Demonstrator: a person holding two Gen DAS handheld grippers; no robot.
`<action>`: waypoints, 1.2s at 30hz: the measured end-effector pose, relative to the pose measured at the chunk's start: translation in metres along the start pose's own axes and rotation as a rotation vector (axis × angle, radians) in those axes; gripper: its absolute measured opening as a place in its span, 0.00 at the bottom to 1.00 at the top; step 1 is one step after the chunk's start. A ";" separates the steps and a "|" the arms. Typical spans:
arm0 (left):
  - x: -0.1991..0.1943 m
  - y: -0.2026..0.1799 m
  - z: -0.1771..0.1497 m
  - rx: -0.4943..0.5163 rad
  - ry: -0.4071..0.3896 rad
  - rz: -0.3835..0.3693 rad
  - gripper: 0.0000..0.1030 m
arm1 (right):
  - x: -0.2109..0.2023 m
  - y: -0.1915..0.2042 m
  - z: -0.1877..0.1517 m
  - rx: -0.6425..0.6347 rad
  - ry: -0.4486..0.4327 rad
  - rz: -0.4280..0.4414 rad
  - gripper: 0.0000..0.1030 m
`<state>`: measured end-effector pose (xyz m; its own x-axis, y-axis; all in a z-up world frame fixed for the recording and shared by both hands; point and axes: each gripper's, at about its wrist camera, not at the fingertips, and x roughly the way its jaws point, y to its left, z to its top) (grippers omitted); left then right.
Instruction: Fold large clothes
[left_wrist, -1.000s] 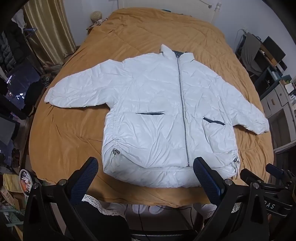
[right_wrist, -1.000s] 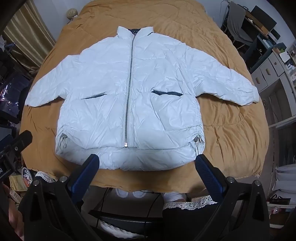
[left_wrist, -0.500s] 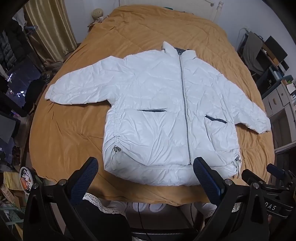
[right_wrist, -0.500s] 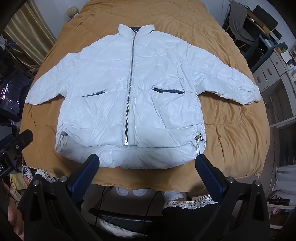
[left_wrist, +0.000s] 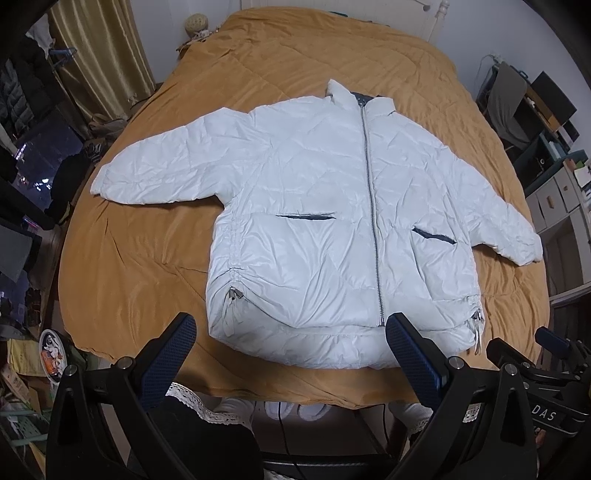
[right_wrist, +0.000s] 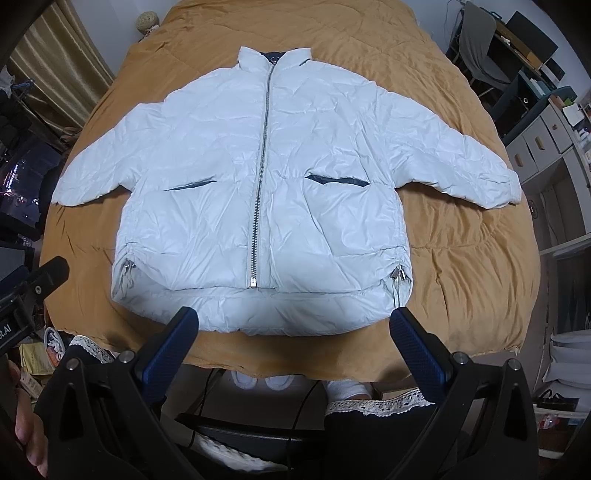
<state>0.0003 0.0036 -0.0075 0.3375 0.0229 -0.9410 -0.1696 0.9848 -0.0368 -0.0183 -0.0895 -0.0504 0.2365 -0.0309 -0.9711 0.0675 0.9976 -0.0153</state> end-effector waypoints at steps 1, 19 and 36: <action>0.000 -0.001 0.000 0.000 0.000 0.001 0.99 | 0.001 -0.001 0.000 -0.001 0.000 0.000 1.00; 0.005 0.005 0.000 -0.024 0.007 0.002 0.99 | 0.003 -0.002 -0.003 -0.003 0.015 0.013 1.00; 0.007 0.004 -0.002 -0.019 0.015 0.008 0.99 | 0.004 -0.002 -0.004 -0.003 0.017 0.013 1.00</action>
<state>-0.0003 0.0073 -0.0149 0.3224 0.0276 -0.9462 -0.1898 0.9812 -0.0360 -0.0213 -0.0913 -0.0555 0.2213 -0.0166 -0.9751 0.0617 0.9981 -0.0030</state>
